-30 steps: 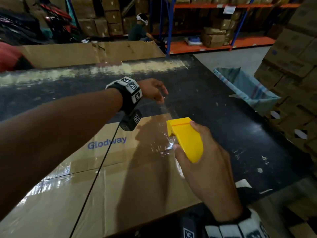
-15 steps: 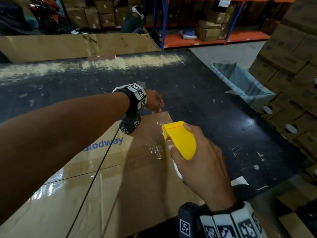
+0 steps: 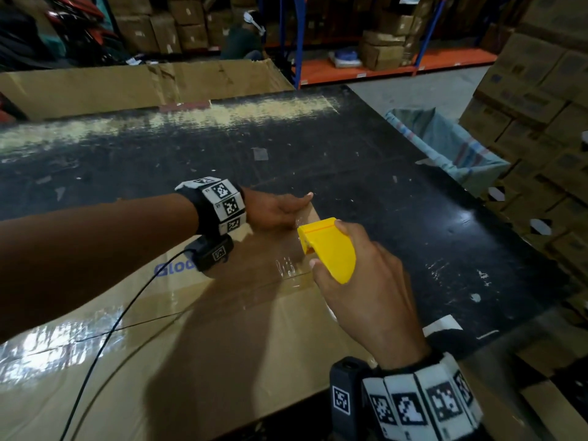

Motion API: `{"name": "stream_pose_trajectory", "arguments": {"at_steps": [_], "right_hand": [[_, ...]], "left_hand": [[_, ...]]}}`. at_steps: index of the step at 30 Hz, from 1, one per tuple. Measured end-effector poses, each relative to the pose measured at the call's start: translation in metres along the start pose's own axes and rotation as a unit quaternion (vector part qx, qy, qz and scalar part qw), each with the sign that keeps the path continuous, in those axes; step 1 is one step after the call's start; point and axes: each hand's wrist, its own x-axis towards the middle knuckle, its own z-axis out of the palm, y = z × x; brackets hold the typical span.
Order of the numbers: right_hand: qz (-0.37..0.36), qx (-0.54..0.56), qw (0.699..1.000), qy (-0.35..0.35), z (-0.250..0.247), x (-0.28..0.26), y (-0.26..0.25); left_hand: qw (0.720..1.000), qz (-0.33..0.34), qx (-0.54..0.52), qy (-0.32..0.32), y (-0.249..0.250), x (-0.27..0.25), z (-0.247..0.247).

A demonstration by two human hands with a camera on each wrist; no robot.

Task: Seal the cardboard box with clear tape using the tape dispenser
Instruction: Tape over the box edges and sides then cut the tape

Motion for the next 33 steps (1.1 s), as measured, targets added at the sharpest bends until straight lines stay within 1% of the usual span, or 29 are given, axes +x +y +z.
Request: {"name": "stream_pose_trajectory", "arguments": {"at_steps": [4, 7, 9, 11, 15, 16, 18, 21, 23, 26, 27, 29, 30, 32, 33], "right_hand": [[0.004, -0.013, 1.0, 0.008, 0.002, 0.001, 0.0], [0.005, -0.009, 1.0, 0.015, -0.002, -0.013, 0.003], [0.012, -0.007, 1.0, 0.022, -0.01, -0.038, 0.011], [0.024, 0.001, 0.999, 0.028, -0.019, -0.075, 0.024], [0.043, 0.008, 0.995, 0.086, -0.029, -0.156, 0.048], [0.053, 0.002, 0.995, 0.088, -0.029, -0.171, 0.053], [0.081, -0.022, 0.994, 0.069, -0.028, -0.191, 0.059], [0.105, -0.051, 0.99, 0.078, -0.023, -0.202, 0.064], [0.124, -0.057, 0.989, 0.061, -0.017, -0.202, 0.068], [0.142, -0.049, 0.989, 0.005, -0.009, -0.195, 0.083], [0.148, -0.063, 0.987, -0.017, -0.003, -0.195, 0.094], [0.162, -0.132, 0.974, -0.088, 0.011, -0.198, 0.117], [0.182, -0.136, 0.967, -0.116, 0.019, -0.206, 0.128], [0.213, -0.091, 0.965, -0.123, 0.03, -0.22, 0.152], [0.224, -0.068, 0.966, -0.113, 0.03, -0.226, 0.16]], "left_hand": [[1.0, -0.021, 0.018, -0.006, 0.001, 0.006, 0.006], [1.0, -0.025, 0.017, -0.007, 0.001, 0.007, 0.009], [0.999, -0.035, 0.008, -0.005, 0.004, 0.006, 0.009], [0.999, -0.04, -0.007, -0.004, 0.006, 0.004, 0.008], [0.999, -0.046, -0.024, 0.001, 0.004, 0.005, 0.009], [0.998, -0.05, -0.022, 0.003, 0.004, 0.006, 0.01], [0.999, -0.049, -0.014, 0.01, 0.007, 0.005, 0.01], [0.999, -0.043, -0.003, 0.01, 0.012, 0.002, 0.009], [0.999, -0.037, 0.001, 0.005, 0.017, 0.0, 0.009], [0.999, -0.043, 0.006, 0.008, 0.017, -0.001, 0.009], [0.999, -0.047, 0.004, 0.016, 0.017, 0.0, 0.011], [0.998, -0.061, -0.008, 0.029, 0.018, 0.0, 0.011], [0.997, -0.066, -0.015, 0.04, 0.018, 0.001, 0.012], [0.995, -0.075, -0.025, 0.068, 0.021, 0.001, 0.011], [0.995, -0.074, -0.016, 0.062, 0.022, 0.0, 0.012]]}}
